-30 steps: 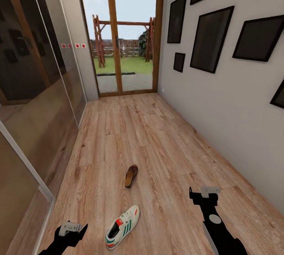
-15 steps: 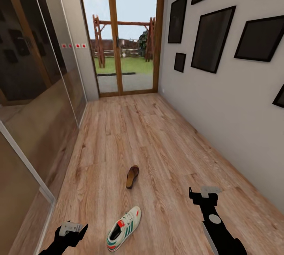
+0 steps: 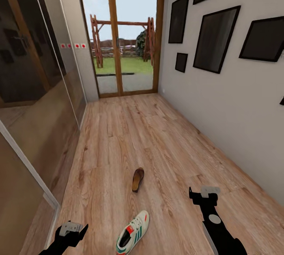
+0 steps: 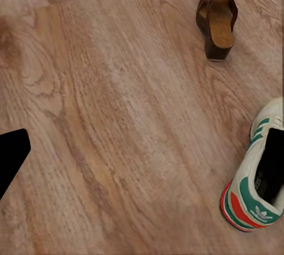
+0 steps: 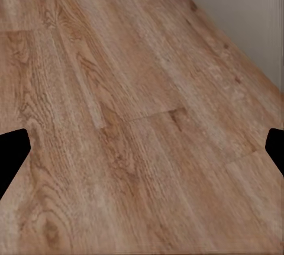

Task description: Pick up the two gym shoes and the two sandals from the corridor floor and place them onto the hallstand (shoe rack) in the corridor, making sure they are on the rack and not on the floor. Arrange them so the two gym shoes are next to each other and the two sandals are next to each other.

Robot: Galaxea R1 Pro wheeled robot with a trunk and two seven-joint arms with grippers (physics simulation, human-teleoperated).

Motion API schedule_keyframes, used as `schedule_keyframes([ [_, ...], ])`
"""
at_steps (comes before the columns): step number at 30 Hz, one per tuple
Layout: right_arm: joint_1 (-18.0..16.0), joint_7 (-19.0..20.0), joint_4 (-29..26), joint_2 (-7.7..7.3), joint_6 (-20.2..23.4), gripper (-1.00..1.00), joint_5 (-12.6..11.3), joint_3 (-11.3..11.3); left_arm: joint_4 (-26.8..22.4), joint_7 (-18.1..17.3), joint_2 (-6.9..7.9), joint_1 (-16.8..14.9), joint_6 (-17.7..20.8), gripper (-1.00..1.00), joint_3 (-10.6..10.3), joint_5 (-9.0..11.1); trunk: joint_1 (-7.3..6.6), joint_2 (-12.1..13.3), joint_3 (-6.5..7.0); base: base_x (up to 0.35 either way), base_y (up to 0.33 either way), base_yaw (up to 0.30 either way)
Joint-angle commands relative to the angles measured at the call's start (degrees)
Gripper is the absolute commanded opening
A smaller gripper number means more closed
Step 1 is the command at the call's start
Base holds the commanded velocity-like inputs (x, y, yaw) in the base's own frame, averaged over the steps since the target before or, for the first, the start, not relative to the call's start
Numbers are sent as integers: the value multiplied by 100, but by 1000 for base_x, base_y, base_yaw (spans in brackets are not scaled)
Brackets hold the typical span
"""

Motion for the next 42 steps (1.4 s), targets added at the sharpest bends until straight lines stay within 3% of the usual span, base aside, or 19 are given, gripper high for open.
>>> schedule_keyframes([
  [1,-4,-19,2,2,-9,100,60,-6,2,-29,-2,-3,-22,100,49,-51,-1,-2,-5,16,41,-234],
  [9,-4,-19,-3,2,-7,100,60,-8,2,-33,-2,2,-27,100,7,-115,-1,-2,-5,4,11,-253],
  [13,-4,-19,-1,2,-2,100,60,-14,2,-29,-2,1,-23,100,-119,-225,-1,-2,-5,0,1,-61],
  [25,-4,-25,1,2,6,100,60,-28,2,-29,-2,-3,-15,100,-145,-244,-1,-2,-5,0,0,-10],
  [30,-4,-27,-3,2,60,100,58,-31,2,-35,-4,-3,4,100,-150,-248,109,-203,-97,0,0,-148],
  [36,-4,-25,-186,-1,436,100,52,-39,-13,-37,-37,-17,35,100,-215,-247,241,-443,-218,0,0,-253],
  [42,-4,-20,-935,2,1176,100,45,-41,-107,-37,-219,-129,87,100,-401,-265,373,-684,-366,0,0,-169],
])
